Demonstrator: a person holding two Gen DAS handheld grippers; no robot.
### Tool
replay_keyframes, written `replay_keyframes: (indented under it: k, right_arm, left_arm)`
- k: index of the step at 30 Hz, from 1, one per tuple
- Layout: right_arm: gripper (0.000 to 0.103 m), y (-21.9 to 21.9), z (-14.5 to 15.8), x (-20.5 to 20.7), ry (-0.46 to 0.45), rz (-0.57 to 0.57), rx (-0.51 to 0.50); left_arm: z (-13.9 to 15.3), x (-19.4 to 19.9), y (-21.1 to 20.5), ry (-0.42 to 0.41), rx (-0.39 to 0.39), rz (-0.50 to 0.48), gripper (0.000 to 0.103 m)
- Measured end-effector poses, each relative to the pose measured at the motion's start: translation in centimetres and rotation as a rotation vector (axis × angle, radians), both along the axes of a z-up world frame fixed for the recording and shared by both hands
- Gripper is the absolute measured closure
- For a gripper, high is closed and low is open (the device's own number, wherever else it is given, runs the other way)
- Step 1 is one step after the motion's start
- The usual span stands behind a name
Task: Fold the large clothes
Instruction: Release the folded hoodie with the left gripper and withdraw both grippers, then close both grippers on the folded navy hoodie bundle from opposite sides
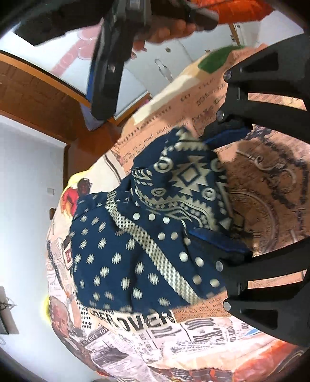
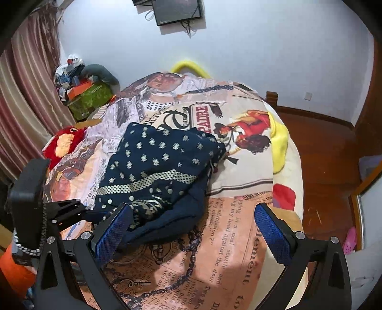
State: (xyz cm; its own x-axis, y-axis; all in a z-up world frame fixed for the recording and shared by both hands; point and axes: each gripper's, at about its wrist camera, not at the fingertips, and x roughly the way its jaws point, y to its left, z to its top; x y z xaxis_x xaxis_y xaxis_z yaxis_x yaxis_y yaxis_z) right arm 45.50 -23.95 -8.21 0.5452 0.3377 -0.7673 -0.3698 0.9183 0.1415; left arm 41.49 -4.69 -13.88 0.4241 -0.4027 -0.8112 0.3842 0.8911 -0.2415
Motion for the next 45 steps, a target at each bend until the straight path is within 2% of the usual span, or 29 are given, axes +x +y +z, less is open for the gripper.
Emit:
replay_keyframes:
  k: [3,5,7,11,14,18,22,26,29,33,36,39,42,45]
  right_arm:
    - [0.000,0.7,0.6,0.1,-0.010,0.013,0.020]
    - [0.000,1.2,0.7,0.4,-0.010,0.020,0.030]
    - [0.000,2.2,0.7,0.9,-0.009,0.031,0.035]
    - [0.000,4.7,-0.4,1.7,0.020,0.067,0.043]
    - [0.000,6.4,-3.0,2.4,0.075,0.089,0.009]
    - [0.000,6.4,-7.7,3.0,0.189,0.067,-0.043]
    - [0.000,4.4,-11.3,2.8,0.282,0.039,-0.069]
    - [0.000,2.1,-11.5,2.5,0.320,0.016,-0.021]
    - [0.000,1.2,-10.4,2.5,0.306,0.009,0.015]
    - [0.000,1.3,-8.3,3.1,0.235,0.002,0.037]
    - [0.000,1.9,-7.7,4.5,0.224,-0.016,0.073]
    - [0.000,2.7,-8.3,6.5,0.260,-0.026,0.117]
    - [0.000,3.4,-10.1,8.5,0.318,-0.034,0.155]
    - [0.000,3.6,-12.1,9.8,0.373,-0.053,0.184]
  left_arm:
    - [1.8,-1.1,2.7,-0.033,-0.050,0.044,0.034]
    - [2.3,-0.9,4.0,-0.080,-0.027,0.084,0.027]
    - [2.5,-0.7,5.7,-0.110,0.010,0.136,0.027]
    - [1.3,0.8,9.2,-0.088,0.038,0.232,0.027]
    - [-0.9,1.9,11.0,-0.047,0.053,0.284,0.027]
    - [-4.7,2.5,11.5,0.033,0.071,0.277,0.027]
    - [-6.8,2.0,11.1,0.060,0.104,0.237,0.026]
    - [-7.0,2.0,11.5,0.051,0.126,0.239,0.027]
    - [-5.5,1.9,12.1,0.011,0.129,0.249,0.027]
    - [-2.7,2.7,12.6,-0.057,0.059,0.266,0.026]
    - [-1.8,4.5,12.5,-0.049,-0.021,0.258,0.026]
    - [-2.5,6.4,12.1,0.000,-0.085,0.245,0.025]
    - [-4.6,8.6,11.6,0.086,-0.148,0.237,0.025]
    - [-6.7,10.8,11.8,0.170,-0.276,0.237,0.021]
